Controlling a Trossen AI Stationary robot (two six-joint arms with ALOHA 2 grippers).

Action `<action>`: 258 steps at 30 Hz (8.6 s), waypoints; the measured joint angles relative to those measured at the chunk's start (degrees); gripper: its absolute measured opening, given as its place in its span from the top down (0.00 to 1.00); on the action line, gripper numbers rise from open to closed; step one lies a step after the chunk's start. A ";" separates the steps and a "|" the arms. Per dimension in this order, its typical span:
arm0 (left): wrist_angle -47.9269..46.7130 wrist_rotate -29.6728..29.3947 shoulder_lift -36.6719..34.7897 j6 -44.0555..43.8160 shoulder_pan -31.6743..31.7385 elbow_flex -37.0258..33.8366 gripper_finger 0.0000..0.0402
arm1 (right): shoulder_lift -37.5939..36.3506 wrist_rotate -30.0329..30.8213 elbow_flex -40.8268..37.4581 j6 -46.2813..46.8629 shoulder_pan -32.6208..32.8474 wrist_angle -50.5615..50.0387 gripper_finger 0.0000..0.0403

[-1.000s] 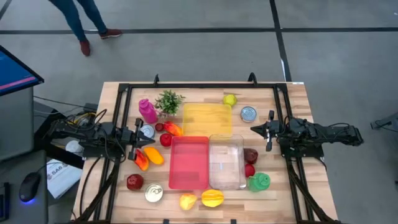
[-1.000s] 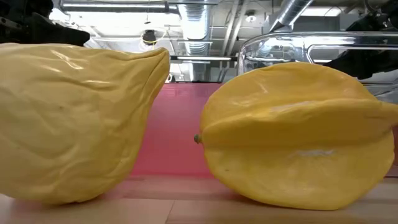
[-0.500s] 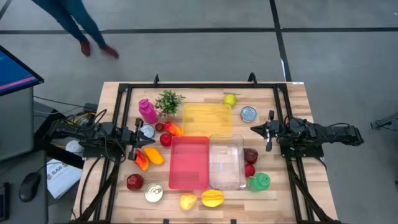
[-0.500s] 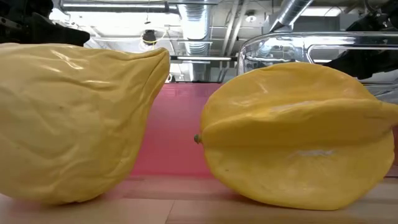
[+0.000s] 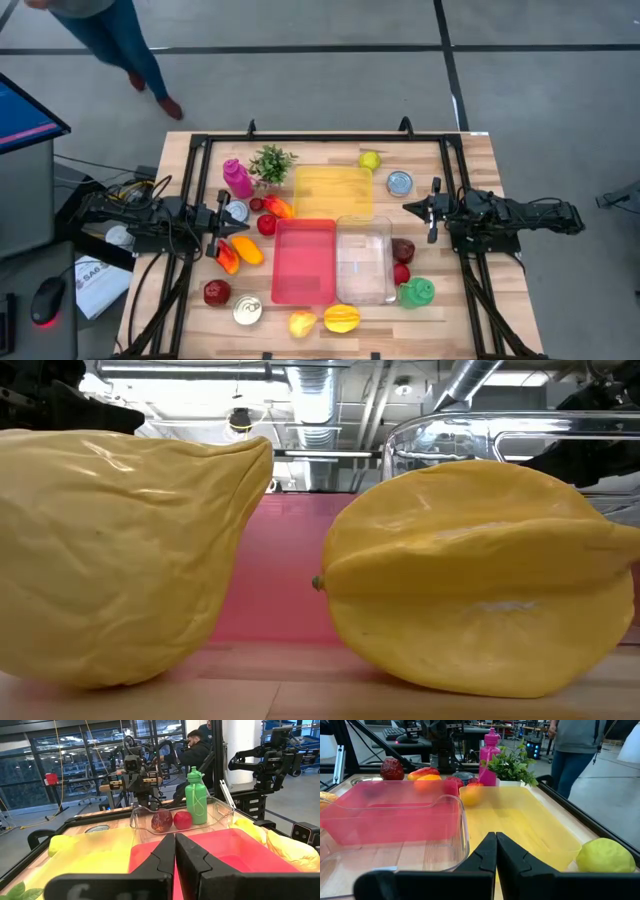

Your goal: Pick & Place Food Item

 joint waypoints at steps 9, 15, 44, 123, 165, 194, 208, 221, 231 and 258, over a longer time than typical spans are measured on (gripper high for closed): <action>0.00 -0.01 -0.01 -0.02 -0.02 -0.01 0.99 | -0.01 0.00 0.01 0.00 -0.02 0.00 1.00; 0.00 0.02 0.01 0.00 0.01 -0.01 0.99 | 0.00 0.00 0.01 0.00 -0.01 0.00 1.00; 0.02 0.30 0.01 0.18 0.01 0.01 0.99 | -0.02 0.02 0.02 -0.48 -0.04 0.02 1.00; 10.10 -8.84 0.01 0.63 0.05 0.02 0.99 | 31.87 27.95 25.60 17.30 -0.07 -6.58 1.00; 10.08 -8.84 0.01 0.62 0.05 0.01 0.99 | 33.53 26.80 27.95 25.48 -18.80 -14.12 1.00; 10.08 -8.84 0.01 0.46 0.03 0.02 0.99 | 33.53 26.75 27.95 23.53 -16.93 -11.10 1.00; 10.29 -8.84 -0.01 1.75 0.05 0.00 0.99 | 33.53 26.80 27.95 23.52 -16.83 -9.68 1.00; 14.66 -22.25 -0.01 5.01 0.05 -0.01 0.99 | 33.53 26.97 27.95 23.34 -16.83 -9.68 1.00; 15.41 -33.39 -0.01 5.03 0.05 0.00 0.99 | 33.53 26.98 27.95 23.34 -16.83 -9.70 1.00; 21.31 -55.43 6.48 9.49 0.05 0.02 0.32 | 33.53 26.97 27.95 23.34 -16.83 -9.70 1.00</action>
